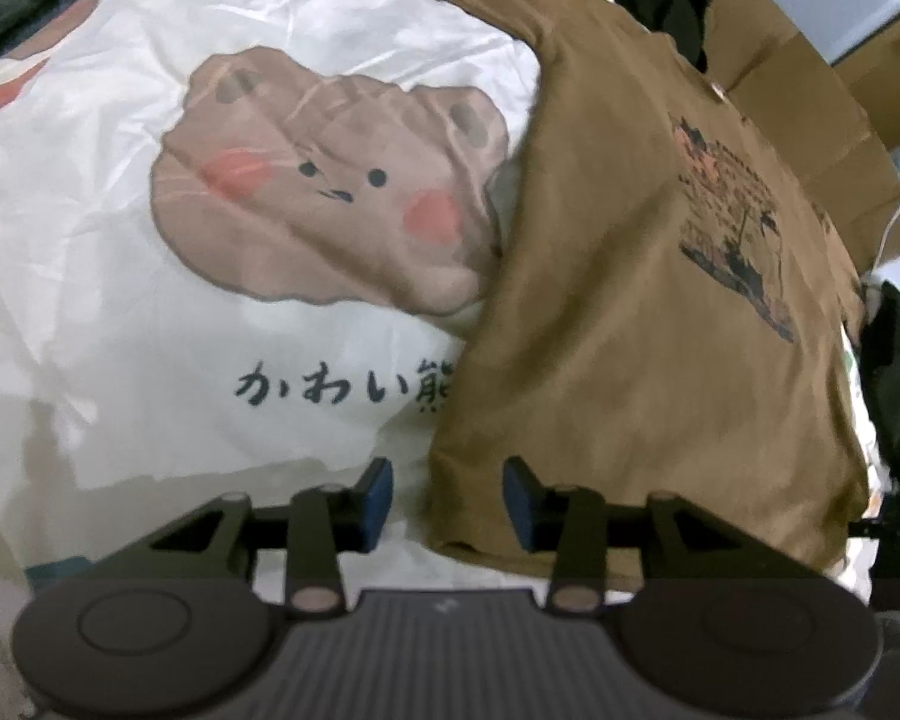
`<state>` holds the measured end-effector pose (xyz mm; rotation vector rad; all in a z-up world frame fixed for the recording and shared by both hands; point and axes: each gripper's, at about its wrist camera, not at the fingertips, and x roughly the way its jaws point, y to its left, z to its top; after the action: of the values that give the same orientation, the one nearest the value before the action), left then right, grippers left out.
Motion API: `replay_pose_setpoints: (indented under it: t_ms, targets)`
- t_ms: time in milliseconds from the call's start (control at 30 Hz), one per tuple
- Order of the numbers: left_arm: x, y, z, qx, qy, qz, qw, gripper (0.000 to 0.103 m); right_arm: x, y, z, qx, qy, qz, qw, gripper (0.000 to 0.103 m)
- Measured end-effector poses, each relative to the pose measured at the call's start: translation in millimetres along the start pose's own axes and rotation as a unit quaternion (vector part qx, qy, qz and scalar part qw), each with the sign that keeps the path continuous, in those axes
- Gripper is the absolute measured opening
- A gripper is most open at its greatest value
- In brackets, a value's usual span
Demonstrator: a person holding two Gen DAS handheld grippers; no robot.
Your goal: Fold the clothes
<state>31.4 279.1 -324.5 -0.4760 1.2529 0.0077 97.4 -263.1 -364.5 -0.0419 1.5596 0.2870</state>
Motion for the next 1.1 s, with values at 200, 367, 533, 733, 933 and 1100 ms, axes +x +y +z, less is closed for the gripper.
replay_pose_setpoints:
  t_ms: [200,367,533,733,933,1100]
  targets:
    - [5.6,-5.9,-0.6,0.026,0.003,-0.003,0.9997,0.043,-15.6,1.3,0.2,-0.024,0.009,0.021,0.999,0.051]
    - [6.8,-4.1,2.9,0.025,0.0,-0.005,0.9997,0.043,-20.5,-7.0,1.0,-0.032,0.031,0.026,0.999,0.042]
    - [14.2,-3.7,1.3,0.018,0.001,-0.012,0.9998,0.044,-0.5,-8.4,1.2,-0.024,0.045,0.02,0.998,0.04]
    - [22.6,-4.1,-1.0,0.008,-0.001,-0.019,0.9998,0.051,16.5,-5.0,1.5,-0.018,0.056,0.027,0.998,0.033]
    - [25.8,-6.0,6.5,0.003,0.026,-0.015,0.9995,0.004,-16.0,-10.2,1.4,-0.013,0.058,0.057,0.997,0.009]
    - [-1.5,-2.6,15.3,-0.007,0.003,-0.039,0.9992,0.004,-49.6,-12.2,-3.8,-0.016,0.049,0.063,0.997,0.008]
